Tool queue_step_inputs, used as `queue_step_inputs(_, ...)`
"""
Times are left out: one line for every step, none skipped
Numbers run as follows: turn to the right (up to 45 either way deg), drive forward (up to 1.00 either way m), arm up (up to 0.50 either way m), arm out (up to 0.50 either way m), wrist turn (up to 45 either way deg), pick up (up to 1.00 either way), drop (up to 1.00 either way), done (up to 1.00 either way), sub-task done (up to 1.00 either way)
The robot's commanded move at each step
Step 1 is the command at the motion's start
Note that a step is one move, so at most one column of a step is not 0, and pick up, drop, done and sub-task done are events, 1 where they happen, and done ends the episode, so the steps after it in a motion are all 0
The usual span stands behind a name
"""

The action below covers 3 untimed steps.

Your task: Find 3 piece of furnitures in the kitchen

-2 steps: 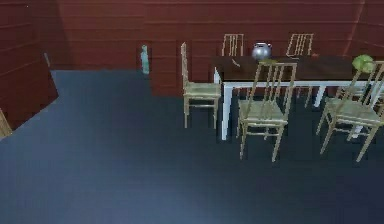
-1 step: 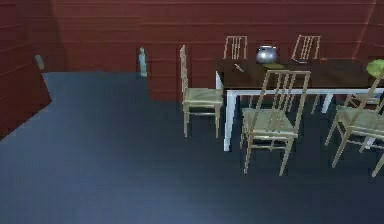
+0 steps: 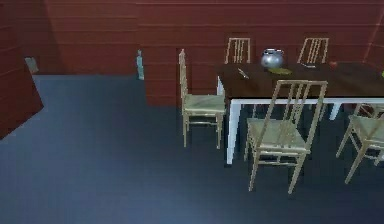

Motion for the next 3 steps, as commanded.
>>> queue_step_inputs(42.0,0.0,0.0,0.0,0.0,0.0,0.0,0.0,0.0)
queue_step_inputs(0.0,0.1,0.0,0.0,0.0,0.0,0.0,0.0,0.0)
queue_step_inputs(-9.0,0.0,0.0,0.0,0.0,0.0,0.0,0.0,0.0)
